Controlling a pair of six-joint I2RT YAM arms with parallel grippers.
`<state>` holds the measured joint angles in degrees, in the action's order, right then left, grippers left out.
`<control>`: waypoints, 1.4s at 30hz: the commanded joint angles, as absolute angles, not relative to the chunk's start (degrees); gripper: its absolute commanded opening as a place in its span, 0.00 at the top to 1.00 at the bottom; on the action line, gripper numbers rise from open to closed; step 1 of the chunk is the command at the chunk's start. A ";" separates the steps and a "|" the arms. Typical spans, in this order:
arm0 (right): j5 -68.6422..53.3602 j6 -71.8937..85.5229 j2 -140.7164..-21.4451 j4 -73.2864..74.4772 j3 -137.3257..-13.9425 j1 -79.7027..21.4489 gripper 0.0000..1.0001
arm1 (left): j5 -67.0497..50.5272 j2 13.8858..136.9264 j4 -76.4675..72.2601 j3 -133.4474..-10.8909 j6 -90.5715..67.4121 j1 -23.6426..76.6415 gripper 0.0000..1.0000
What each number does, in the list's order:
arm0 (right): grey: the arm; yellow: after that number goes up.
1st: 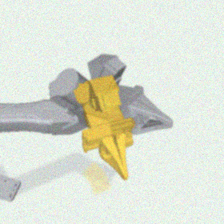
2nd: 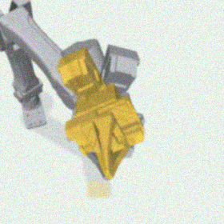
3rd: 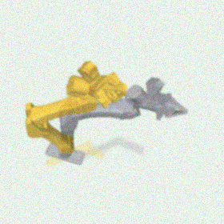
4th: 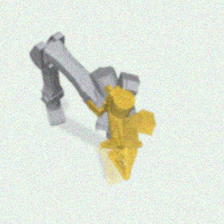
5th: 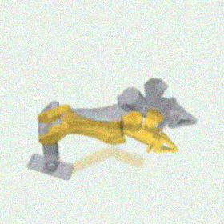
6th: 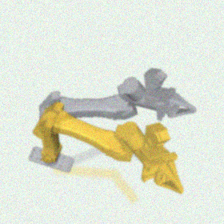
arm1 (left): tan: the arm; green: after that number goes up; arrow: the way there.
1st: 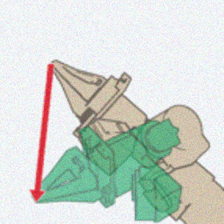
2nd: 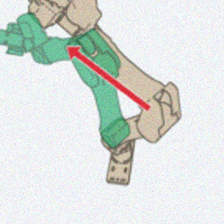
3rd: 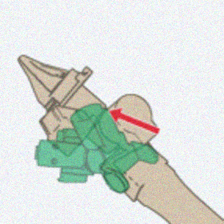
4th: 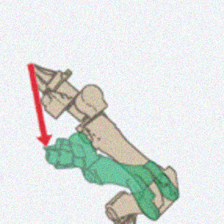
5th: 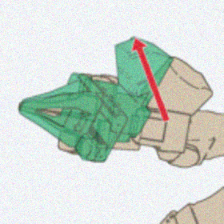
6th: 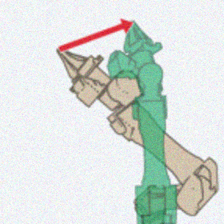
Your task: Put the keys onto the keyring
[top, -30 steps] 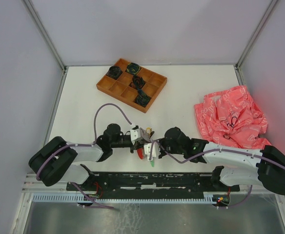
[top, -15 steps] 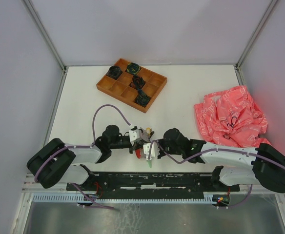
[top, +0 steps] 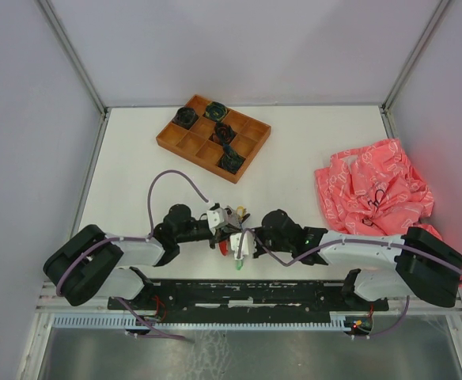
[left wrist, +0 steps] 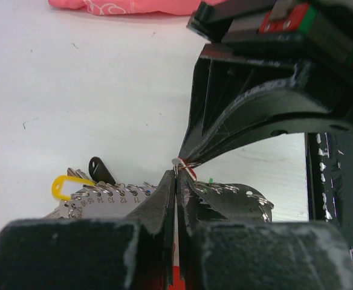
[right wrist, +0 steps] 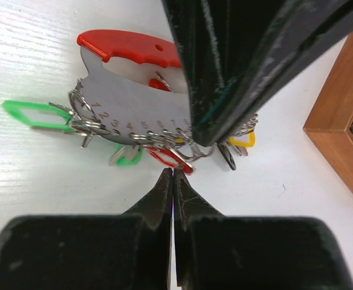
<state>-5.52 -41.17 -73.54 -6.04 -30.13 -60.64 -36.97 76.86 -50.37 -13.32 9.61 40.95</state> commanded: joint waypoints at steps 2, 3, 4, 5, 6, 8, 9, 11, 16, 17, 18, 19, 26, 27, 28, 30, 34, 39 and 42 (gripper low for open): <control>-5.30 -40.54 -74.84 -8.87 -30.30 -60.91 0.99 | -36.33 76.42 -59.17 -13.35 7.17 40.75 0.97; -5.20 -40.60 -74.94 -9.33 -30.35 -60.94 0.99 | -36.18 76.42 -59.42 -13.29 7.05 40.77 0.97; -5.11 -40.56 -75.09 -10.00 -30.30 -60.95 0.99 | -36.13 76.45 -59.65 -13.20 6.90 40.78 0.97; -5.03 -40.52 -75.23 -10.86 -30.16 -60.99 0.99 | -36.12 76.42 -59.75 -13.19 6.86 40.74 0.97; -5.01 -40.40 -75.26 -11.88 -30.03 -60.93 0.99 | -36.12 76.50 -59.70 -13.25 6.86 40.75 0.97; -4.72 -39.61 -75.14 -13.90 -29.74 -60.91 0.99 | -36.29 76.71 -59.83 -13.27 6.70 40.75 0.97; -3.54 -38.42 -74.78 -14.87 -29.54 -60.94 0.99 | -36.23 76.80 -59.75 -13.27 6.70 40.78 0.97; -1.42 -36.89 -72.85 -13.23 -29.39 -60.93 0.98 | -35.93 76.81 -59.40 -13.21 7.05 40.74 0.97; 0.30 -33.12 -63.62 -8.71 -26.74 -60.93 0.79 | -34.96 76.71 -58.21 -13.40 7.79 40.78 0.97; -0.12 -32.02 -61.87 -9.41 -25.91 -60.93 0.76 | -34.82 76.67 -58.16 -13.44 7.89 40.74 0.97; -0.66 -31.22 -60.60 -10.59 -24.85 -60.95 0.73 | -34.81 76.72 -58.04 -13.52 7.91 40.78 0.97; -1.08 -30.55 -59.55 -12.33 -23.66 -60.92 0.69 | -34.83 76.65 -57.93 -13.53 7.89 40.78 0.97; -4.40 -31.28 -62.96 -15.05 -24.42 -60.90 0.58 | -34.89 75.47 -55.92 -13.62 8.82 40.76 0.97; -4.65 -31.53 -63.69 -15.91 -24.34 -60.85 0.57 | -34.94 75.42 -55.79 -13.62 8.93 40.71 0.97; -4.29 -31.66 -64.31 -17.38 -24.21 -60.85 0.56 | -35.04 75.41 -55.69 -13.58 8.96 40.70 0.97; -3.92 -32.16 -65.80 -19.90 -24.02 -60.74 0.55 | -35.44 75.56 -55.72 -13.71 8.92 40.75 0.97; -4.39 -32.50 -69.00 -21.97 -25.02 -60.56 0.54 | -36.56 75.87 -56.04 -13.88 8.96 40.73 0.97; -5.21 -32.22 -72.48 -24.09 -25.65 -59.64 0.53 | -37.32 75.38 -56.00 -13.63 9.23 40.74 0.97; -6.39 -31.51 -73.45 -25.54 -25.49 -58.91 0.53 | -37.56 75.15 -55.74 -13.52 9.65 40.78 0.97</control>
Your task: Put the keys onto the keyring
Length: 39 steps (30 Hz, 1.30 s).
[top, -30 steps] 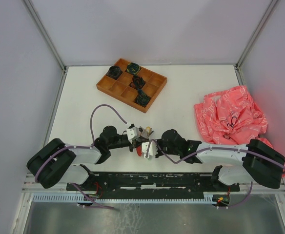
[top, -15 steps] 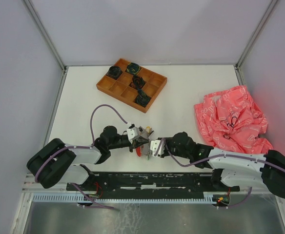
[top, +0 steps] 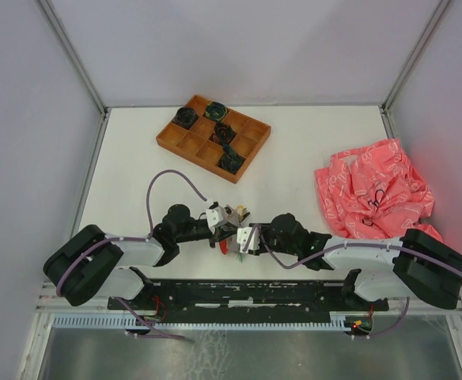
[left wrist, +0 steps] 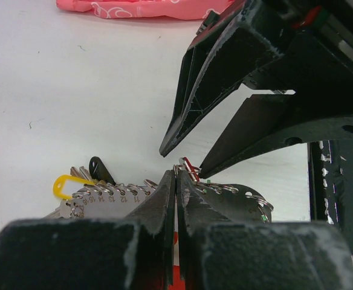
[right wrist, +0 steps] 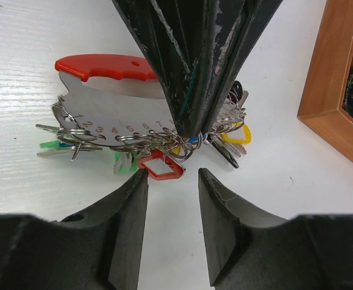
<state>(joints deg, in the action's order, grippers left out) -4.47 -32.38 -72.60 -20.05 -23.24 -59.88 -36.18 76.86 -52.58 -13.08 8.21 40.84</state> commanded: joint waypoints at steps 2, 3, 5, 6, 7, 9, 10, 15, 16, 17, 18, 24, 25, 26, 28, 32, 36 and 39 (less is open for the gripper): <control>-7.39 -31.29 -73.77 -25.97 -25.53 -58.36 0.54 | -37.97 75.49 -55.72 -13.70 9.67 40.78 0.97; -7.88 -31.25 -73.82 -26.01 -25.63 -58.06 0.55 | -38.23 75.69 -55.81 -13.78 9.65 40.79 0.97; -9.16 -31.05 -73.94 -26.22 -25.79 -57.57 0.57 | -38.60 76.00 -55.94 -13.80 9.60 40.78 0.97; -9.92 -30.91 -73.95 -26.16 -25.90 -57.35 0.58 | -38.66 76.05 -56.05 -13.80 9.58 40.75 0.97; -10.57 -30.86 -73.96 -25.81 -26.15 -57.19 0.59 | -38.67 76.11 -56.10 -13.78 9.56 40.78 0.97; -11.89 -30.69 -74.07 -24.70 -26.67 -56.79 0.64 | -38.55 75.90 -56.10 -13.75 9.56 40.83 0.97; -12.28 -30.52 -74.09 -24.19 -26.71 -56.67 0.66 | -38.46 75.80 -56.12 -13.72 9.60 40.71 0.97; -14.70 -30.08 -73.36 -22.41 -26.63 -56.18 0.76 | -37.93 75.58 -56.02 -13.59 9.81 40.77 0.97; -15.22 -29.94 -73.19 -22.01 -26.69 -56.13 0.78 | -37.92 75.59 -55.99 -13.61 9.79 40.78 0.97; -15.71 -29.89 -73.04 -21.49 -26.80 -56.13 0.80 | -37.89 75.62 -56.00 -13.62 9.79 40.77 0.97; -15.93 -29.88 -72.96 -21.03 -26.95 -56.09 0.83 | -37.84 75.57 -56.02 -13.62 9.77 40.78 0.97; -11.72 -29.14 -72.52 -18.23 -26.92 -55.49 0.99 | -36.91 73.94 -55.76 -12.89 10.31 40.78 0.97; -11.42 -29.03 -72.58 -17.68 -26.94 -55.31 0.99 | -36.84 73.66 -56.05 -12.70 10.32 40.80 0.97; -11.13 -29.01 -72.72 -16.65 -27.22 -55.19 0.99 | -36.83 73.43 -56.26 -12.52 10.28 40.72 0.97; -11.34 -29.16 -73.29 -15.21 -28.03 -55.13 0.99 | -36.95 73.58 -57.31 -12.22 9.92 40.77 0.97; -12.01 -29.53 -73.72 -14.46 -29.24 -55.14 0.99 | -37.50 75.05 -59.10 -12.06 8.92 40.76 0.97; -11.98 -29.54 -73.51 -11.37 -30.38 -55.17 0.99 | -37.30 75.07 -60.47 -11.70 8.41 40.78 0.97; -10.10 -28.23 -75.77 -10.32 -30.73 -55.17 0.99 | -37.01 74.89 -61.01 -11.54 8.14 40.77 0.97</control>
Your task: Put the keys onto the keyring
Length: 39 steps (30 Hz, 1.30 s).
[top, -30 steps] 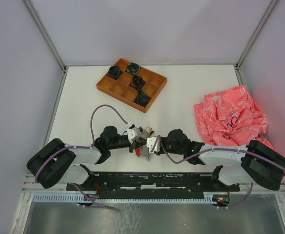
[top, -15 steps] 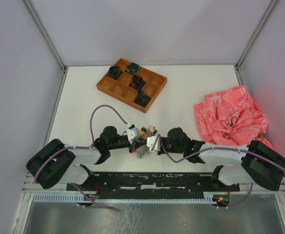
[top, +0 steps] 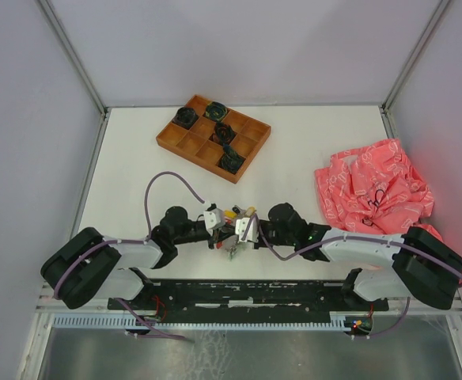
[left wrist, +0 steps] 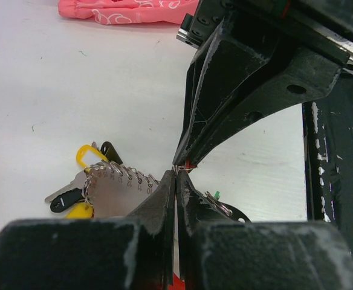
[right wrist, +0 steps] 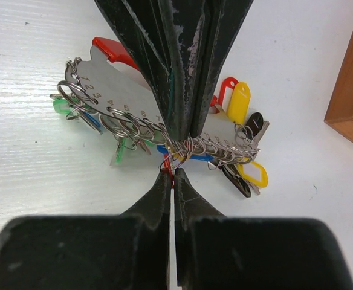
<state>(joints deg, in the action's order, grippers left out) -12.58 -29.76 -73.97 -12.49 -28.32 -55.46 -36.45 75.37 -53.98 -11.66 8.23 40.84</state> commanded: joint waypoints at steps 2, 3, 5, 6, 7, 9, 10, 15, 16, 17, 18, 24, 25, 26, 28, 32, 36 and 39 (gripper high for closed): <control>-10.45 -27.01 -77.31 -10.68 -30.82 -55.13 0.99 | -36.83 75.09 -62.43 -11.29 7.45 40.76 0.97; -10.73 -26.15 -78.03 -11.01 -31.03 -55.16 0.99 | -36.71 75.27 -63.21 -11.11 7.06 40.78 0.97; -12.02 -25.15 -79.07 -11.34 -31.52 -55.27 0.99 | -36.57 75.83 -64.75 -10.83 6.26 40.77 0.97; -12.18 -24.74 -79.42 -11.79 -31.69 -55.34 0.99 | -36.57 76.28 -65.30 -10.81 5.93 40.70 0.97; -12.06 -24.42 -79.60 -12.27 -31.68 -55.29 0.99 | -36.50 76.67 -65.83 -10.74 5.67 40.77 0.97; -11.60 -24.07 -79.19 -13.67 -31.43 -55.36 0.99 | -36.39 77.47 -66.74 -10.77 5.23 40.78 0.97; -11.52 -24.00 -78.78 -14.23 -31.26 -55.30 0.99 | -36.39 77.71 -67.13 -10.73 5.00 40.75 0.97; -14.16 -23.27 -78.40 -14.98 -32.70 -55.29 0.99 | -35.86 78.23 -68.19 -10.63 4.60 40.77 0.97; -14.46 -23.12 -78.84 -15.13 -32.96 -55.31 0.99 | -35.79 78.42 -68.59 -10.55 4.39 40.74 0.97; -14.70 -23.05 -79.31 -15.27 -33.29 -55.33 0.99 | -35.77 78.54 -69.11 -10.48 4.13 40.75 0.97; -14.88 -22.94 -79.89 -15.27 -33.65 -55.33 0.99 | -35.76 78.71 -69.90 -10.38 3.76 40.78 0.97; -15.97 -20.87 -79.61 -17.43 -34.70 -55.88 0.99 | -35.86 81.17 -74.09 -10.02 1.82 40.78 0.97; -15.50 -21.13 -78.97 -17.48 -34.19 -55.82 0.99 | -35.86 81.41 -74.65 -9.94 1.50 40.72 0.97; -14.63 -21.37 -78.28 -17.49 -33.74 -55.88 0.99 | -35.69 81.42 -74.99 -9.79 1.42 40.77 0.97; -13.12 -21.61 -76.99 -16.94 -32.63 -55.71 0.99 | -34.96 81.12 -75.07 -9.52 1.48 40.72 0.97; -9.77 -22.58 -73.24 -14.11 -30.57 -55.31 0.99 | -33.83 80.05 -73.35 -9.45 2.12 40.74 0.97; -5.43 -25.40 -68.85 -8.56 -31.60 -55.24 0.99 | -32.90 78.77 -69.39 -9.82 3.15 40.78 0.97; -6.23 -27.38 -67.61 -5.22 -33.38 -55.27 0.99 | -33.22 77.95 -67.12 -10.02 4.04 40.77 0.93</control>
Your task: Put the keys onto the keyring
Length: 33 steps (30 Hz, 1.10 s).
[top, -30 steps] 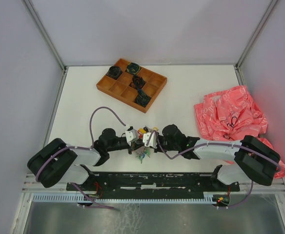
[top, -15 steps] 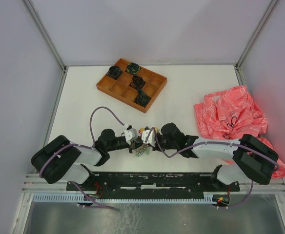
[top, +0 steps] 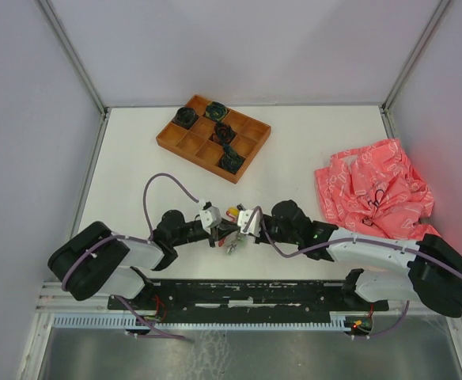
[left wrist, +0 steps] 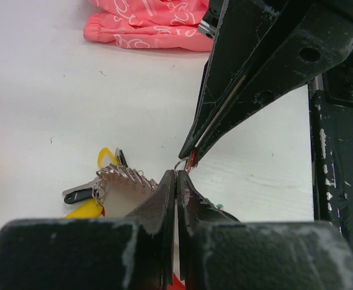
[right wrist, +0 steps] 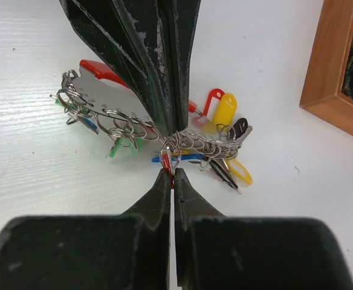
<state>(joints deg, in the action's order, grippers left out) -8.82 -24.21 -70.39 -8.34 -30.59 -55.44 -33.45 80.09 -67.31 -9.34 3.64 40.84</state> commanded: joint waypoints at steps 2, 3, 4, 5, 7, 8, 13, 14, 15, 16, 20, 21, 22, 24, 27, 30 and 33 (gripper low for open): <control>-7.45 -28.03 -67.99 -3.90 -34.47 -55.26 0.99 | -33.78 77.43 -66.31 -9.98 4.65 40.78 0.88; -7.92 -28.25 -68.45 -3.64 -34.80 -55.23 0.99 | -33.97 77.15 -65.75 -10.01 4.96 40.77 0.86; -8.24 -28.48 -69.00 -3.36 -35.07 -55.20 0.99 | -34.20 76.97 -64.92 -10.08 5.21 40.77 0.83; -8.48 -28.74 -69.67 -3.11 -35.41 -55.20 0.99 | -34.38 76.79 -64.04 -10.34 5.65 40.78 0.80; -8.83 -29.18 -70.77 -1.52 -36.63 -55.36 0.99 | -34.83 76.57 -62.04 -10.74 6.49 40.77 0.74; -8.98 -29.72 -71.05 -0.66 -37.31 -55.32 0.99 | -34.91 76.36 -60.99 -10.94 6.99 40.74 0.72; -11.43 -31.83 -71.44 2.87 -39.31 -55.37 0.99 | -36.02 76.33 -56.65 -12.47 8.97 40.76 0.65; -11.81 -32.22 -71.55 3.71 -39.77 -55.37 0.99 | -36.03 76.51 -55.86 -12.85 9.31 40.78 0.64; -12.33 -32.75 -71.64 4.43 -40.07 -55.39 0.99 | -35.91 76.65 -55.37 -13.13 9.74 40.78 0.64; -12.71 -33.37 -71.75 5.20 -40.35 -55.41 0.99 | -35.76 76.78 -55.04 -13.32 10.09 40.74 0.63; -13.27 -34.43 -71.96 6.67 -40.78 -55.54 0.99 | -34.48 76.60 -54.10 -13.89 11.80 40.71 0.62; -13.38 -34.49 -71.98 6.74 -40.74 -55.51 0.99 | -34.45 76.70 -53.54 -14.34 12.42 40.63 0.62; -13.52 -34.61 -71.98 6.70 -40.72 -55.53 0.99 | -34.59 76.91 -52.70 -14.77 12.80 40.69 0.63; -13.69 -34.73 -72.11 6.81 -40.78 -55.59 0.99 | -35.04 77.44 -51.59 -15.59 13.39 40.58 0.69; -13.86 -35.04 -72.18 6.87 -40.78 -55.55 0.99 | -36.38 78.13 -51.46 -16.14 13.56 40.56 0.72; -13.99 -35.11 -72.32 6.73 -40.80 -55.56 0.99 | -37.57 78.72 -50.24 -16.77 14.06 40.51 0.72; -13.82 -35.16 -72.42 6.62 -40.86 -55.59 0.99 | -39.03 78.86 -48.97 -17.19 14.63 40.59 0.70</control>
<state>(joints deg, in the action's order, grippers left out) -13.02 -34.39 -72.29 8.86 -38.15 -55.40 -35.99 78.43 -49.63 -15.31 10.94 40.84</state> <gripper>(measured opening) 0.015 0.287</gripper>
